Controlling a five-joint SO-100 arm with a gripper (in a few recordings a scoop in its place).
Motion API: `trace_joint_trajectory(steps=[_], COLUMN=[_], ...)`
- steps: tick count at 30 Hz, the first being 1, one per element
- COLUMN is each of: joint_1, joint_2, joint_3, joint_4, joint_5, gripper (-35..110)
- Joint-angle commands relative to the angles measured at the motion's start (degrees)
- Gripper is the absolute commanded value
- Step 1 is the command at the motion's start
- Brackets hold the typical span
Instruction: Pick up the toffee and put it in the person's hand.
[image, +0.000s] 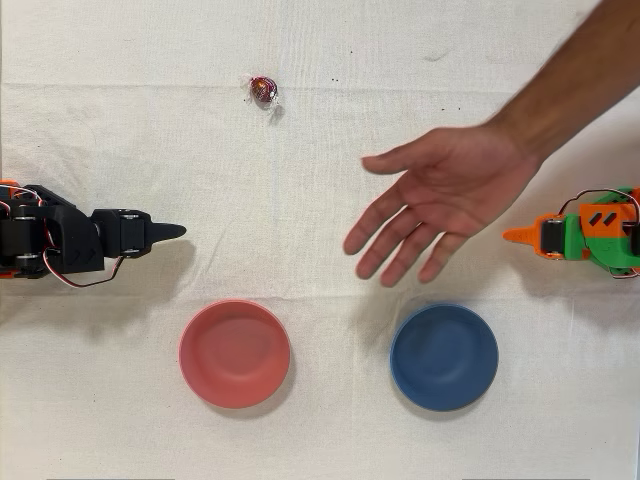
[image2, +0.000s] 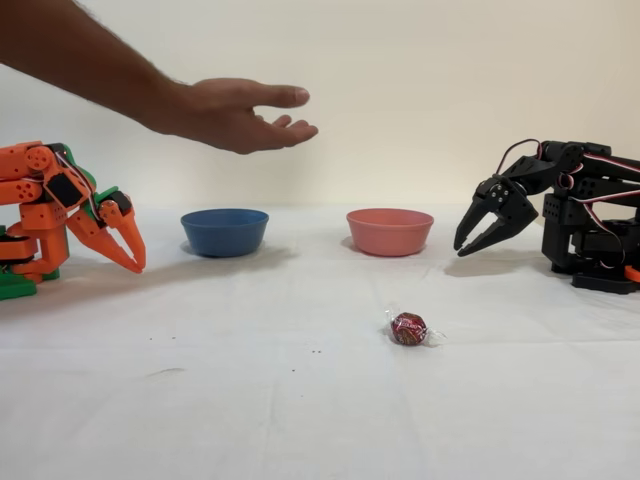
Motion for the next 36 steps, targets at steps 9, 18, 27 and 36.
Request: trace_joint_trajectory(steps=[9, 18, 27, 36], joint_1=[-1.5, -1.5, -1.5, -2.6], joint_2=[3.7, -11.2, -28.3, -42.3], joint_3=[3.4, -7.4, -27.0, -43.0], joint_4=[-1.3, -7.3, -1.7, 4.7], joint_5=[5.4, 5.6, 6.9, 7.5], gripper=[7, 9, 12, 14])
